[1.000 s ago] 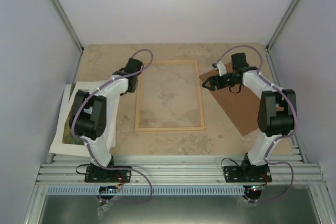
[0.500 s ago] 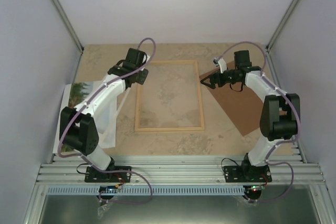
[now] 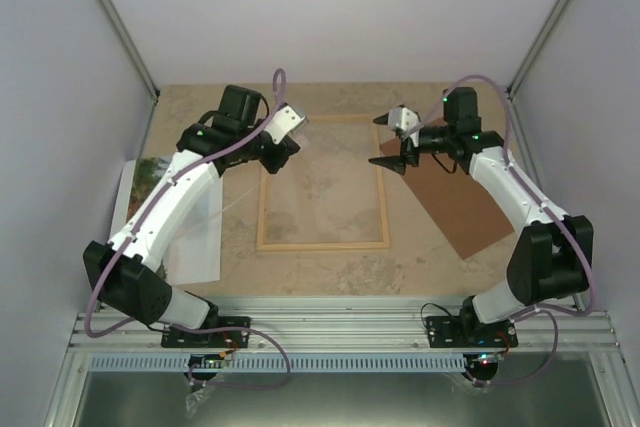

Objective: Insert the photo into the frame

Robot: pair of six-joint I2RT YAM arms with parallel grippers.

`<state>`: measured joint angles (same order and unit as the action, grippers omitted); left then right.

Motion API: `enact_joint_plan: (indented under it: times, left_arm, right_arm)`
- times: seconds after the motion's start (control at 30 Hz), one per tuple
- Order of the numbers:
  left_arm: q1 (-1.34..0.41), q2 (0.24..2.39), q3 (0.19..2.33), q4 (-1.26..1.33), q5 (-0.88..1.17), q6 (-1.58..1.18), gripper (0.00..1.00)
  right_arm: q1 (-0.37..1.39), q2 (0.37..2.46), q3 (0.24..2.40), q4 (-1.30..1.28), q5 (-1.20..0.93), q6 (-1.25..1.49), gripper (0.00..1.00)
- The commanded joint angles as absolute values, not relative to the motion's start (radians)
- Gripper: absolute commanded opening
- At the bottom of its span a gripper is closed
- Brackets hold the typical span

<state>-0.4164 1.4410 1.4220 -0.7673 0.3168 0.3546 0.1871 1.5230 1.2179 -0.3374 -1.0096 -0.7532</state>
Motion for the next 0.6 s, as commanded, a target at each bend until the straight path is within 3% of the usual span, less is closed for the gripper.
enact_joint_plan:
  times: [0.0, 0.37, 0.57]
  left_arm:
    - [-0.417, 1.416, 1.47, -0.889, 0.562, 0.454, 0.0]
    - [-0.419, 1.408, 1.549, -0.921, 0.722, 0.441, 0.0]
    - [-0.419, 1.414, 1.571, -0.949, 0.757, 0.449, 0.0]
  right_arm:
    - [0.279, 1.54, 1.304, -0.414, -1.059, -0.987, 0.94]
    - [0.463, 1.608, 1.364, -0.465, -1.051, -0.98, 0.76]
    - [0.486, 1.636, 1.392, -0.397, -1.0, -0.862, 0.49]
